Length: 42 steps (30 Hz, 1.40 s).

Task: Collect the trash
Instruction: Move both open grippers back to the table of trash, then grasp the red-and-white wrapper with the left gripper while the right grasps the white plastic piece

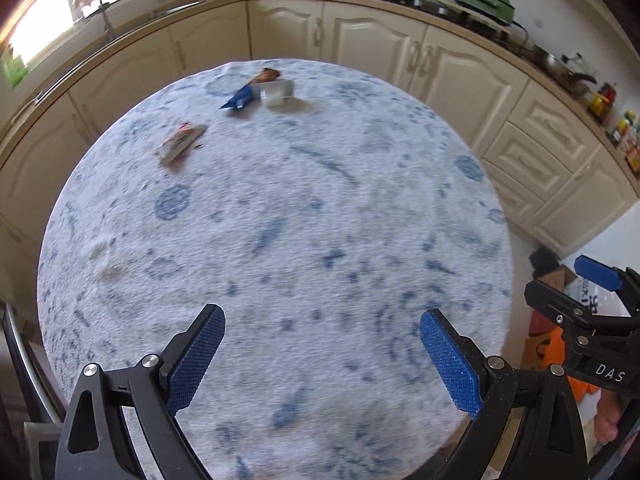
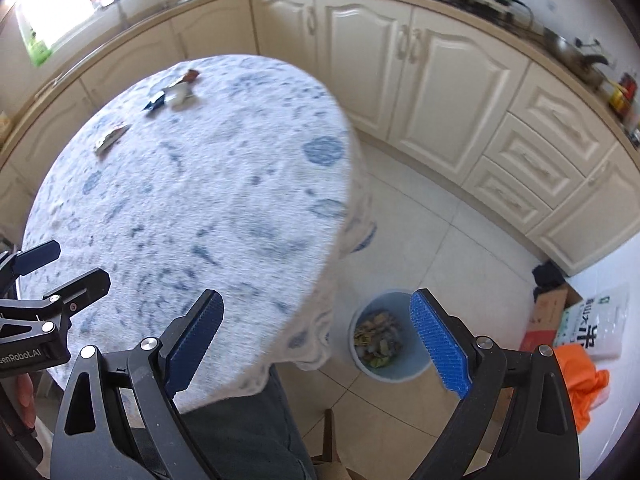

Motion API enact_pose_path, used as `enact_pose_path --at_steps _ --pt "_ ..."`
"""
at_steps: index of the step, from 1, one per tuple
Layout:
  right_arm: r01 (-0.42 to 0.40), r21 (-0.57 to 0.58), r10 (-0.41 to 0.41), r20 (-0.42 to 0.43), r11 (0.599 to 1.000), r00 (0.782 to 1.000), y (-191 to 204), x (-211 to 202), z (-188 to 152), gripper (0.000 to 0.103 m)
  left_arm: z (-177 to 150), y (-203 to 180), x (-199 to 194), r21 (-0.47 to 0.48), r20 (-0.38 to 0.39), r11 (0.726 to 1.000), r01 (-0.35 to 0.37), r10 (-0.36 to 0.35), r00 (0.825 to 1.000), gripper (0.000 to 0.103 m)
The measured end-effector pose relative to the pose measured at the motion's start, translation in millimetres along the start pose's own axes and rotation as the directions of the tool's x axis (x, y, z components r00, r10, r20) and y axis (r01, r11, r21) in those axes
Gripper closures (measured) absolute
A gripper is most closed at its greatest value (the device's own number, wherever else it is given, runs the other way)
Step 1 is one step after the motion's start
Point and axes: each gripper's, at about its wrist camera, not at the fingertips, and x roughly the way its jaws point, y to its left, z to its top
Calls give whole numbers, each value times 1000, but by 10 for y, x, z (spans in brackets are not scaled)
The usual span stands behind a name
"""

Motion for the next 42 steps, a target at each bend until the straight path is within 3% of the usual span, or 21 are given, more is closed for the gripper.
enact_pose_path --at_steps 13,22,26,31,36,42 --pt "-51 -111 46 -52 992 998 638 399 385 7 295 670 278 -132 -32 990 -49 45 998 7" --pt "-117 -177 107 -66 977 992 1083 672 777 7 734 1129 635 -211 -38 976 -51 44 998 7" --pt "-67 -225 68 -6 972 998 1275 745 974 7 1003 1292 847 -220 -8 975 -24 23 1000 7" --pt "-146 -228 145 -22 963 989 1437 940 1333 7 1333 1477 1124 -246 49 969 -11 23 999 13" --pt "-137 -194 144 24 971 989 1504 1110 1685 7 1517 1604 1465 -255 62 967 7 9 998 26" --pt "-149 -122 155 49 981 987 1477 1339 2079 7 1571 1517 1654 -162 113 984 -80 99 989 35"
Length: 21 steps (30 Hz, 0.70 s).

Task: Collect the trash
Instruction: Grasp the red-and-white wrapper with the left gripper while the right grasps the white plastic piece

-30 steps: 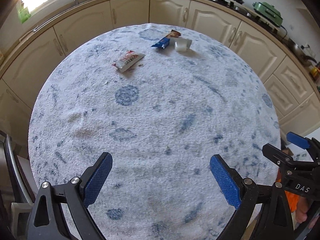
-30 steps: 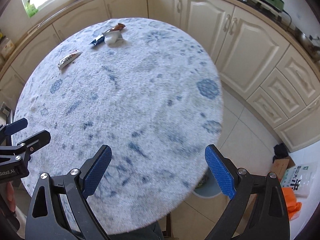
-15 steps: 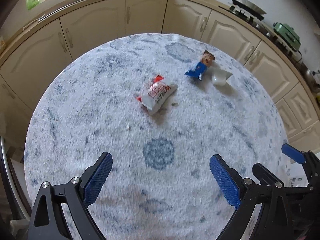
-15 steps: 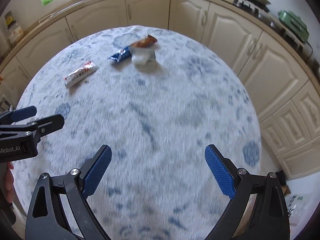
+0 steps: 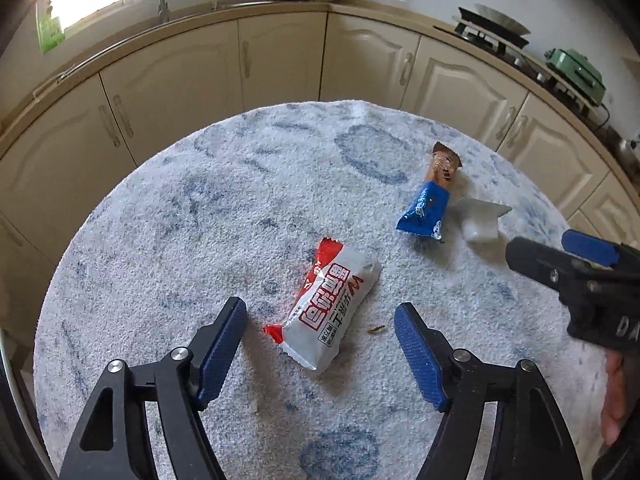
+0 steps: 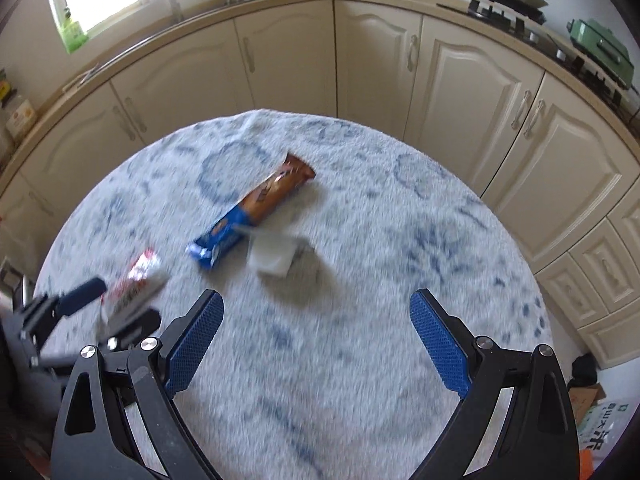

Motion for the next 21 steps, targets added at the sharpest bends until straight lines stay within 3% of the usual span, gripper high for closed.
enact_pose_path --at_steps 4,6,8,11,13,15,21 --pt "-42 44 43 -30 998 999 -28 198 162 7 -58 -19 38 20 35 999 -44 43 998 45" --pt "-43 29 44 -25 999 999 -5 267 189 9 -65 38 30 -1 42 999 -45 45 998 66" --pt "-28 20 29 -44 999 999 11 350 183 13 -68 107 26 -27 40 999 -42 43 998 75" --pt "-3 -2 3 -21 1000 1000 55 411 183 22 -59 193 13 -58 29 998 -20 22 999 83" --pt "13 -34 -13 -6 999 1000 96 413 187 36 -74 211 -41 -70 23 998 -8 10 1000 85" --pt "4 -55 -3 5 998 1000 131 396 189 61 -80 238 -67 -83 14 997 10 -8 1000 87" --pt "-67 -44 67 -8 997 998 78 340 129 62 -104 302 -135 -108 0 993 39 -40 999 89"
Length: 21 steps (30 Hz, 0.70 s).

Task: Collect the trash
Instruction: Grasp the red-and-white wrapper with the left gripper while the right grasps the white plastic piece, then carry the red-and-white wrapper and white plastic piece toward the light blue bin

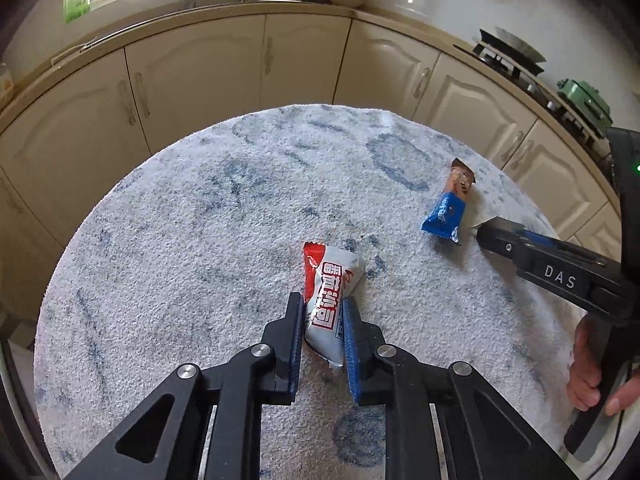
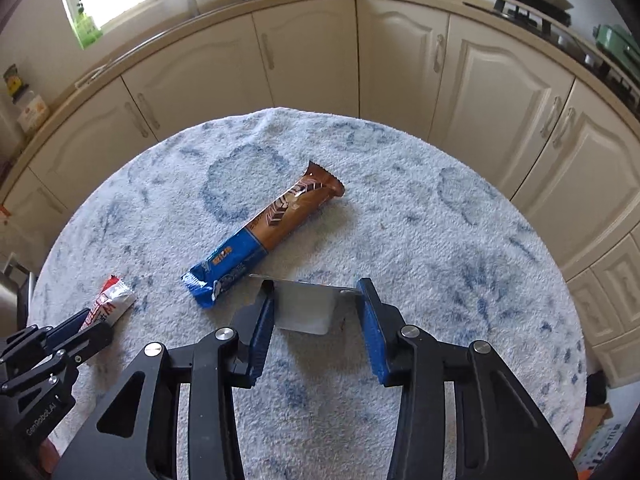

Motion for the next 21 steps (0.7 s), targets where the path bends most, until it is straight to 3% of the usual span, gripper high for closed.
enact_pose_path --at_steps 4,8,15,21 --pt "-22 9 22 -7 1000 1000 -6 -76 -81 62 -68 -48 -99 4 -3 1000 2 -2 1000 88" --pt "-6 -7 6 -20 1000 1000 -2 -157 -183 62 -139 -210 -185 47 15 998 -46 45 999 88" --pt "-38 39 40 -36 999 999 -177 -318 -386 62 -259 -538 -321 121 16 992 -38 36 999 88" --pt "-11 72 14 -42 997 999 -450 -559 -605 62 -413 -902 -469 191 11 982 -13 11 1000 88"
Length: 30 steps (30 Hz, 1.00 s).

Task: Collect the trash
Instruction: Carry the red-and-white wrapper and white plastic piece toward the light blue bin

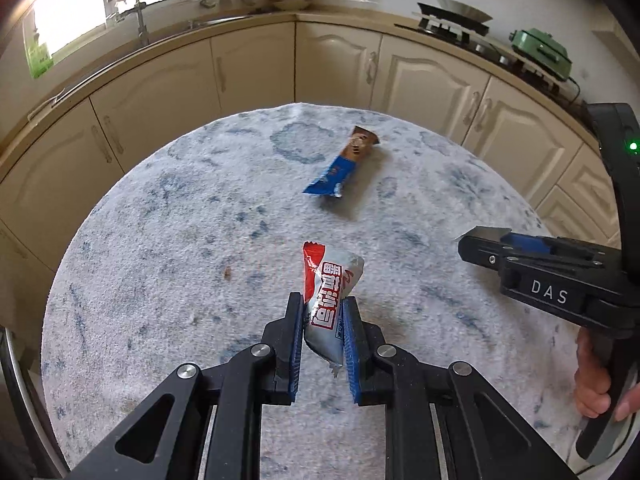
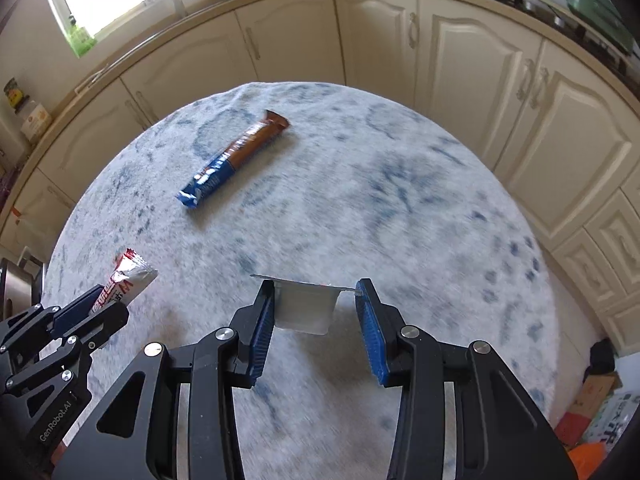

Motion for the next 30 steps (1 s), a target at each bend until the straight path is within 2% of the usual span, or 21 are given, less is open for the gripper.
enact_pose_path --at_steps 13,20,30 --pt "113 92 -120 77 989 990 -817 -890 -606 62 -193 -963 -399 185 18 981 64 -69 997 88" --pt "150 171 -167 86 974 982 -1266 -1246 -985 62 -347 -1545 -533 287 -2 952 107 -112 994 88" --pt "235 310 -262 49 921 964 -2007 -1564 -1641 62 -582 -2434 -369 411 -111 892 190 -159 981 88"
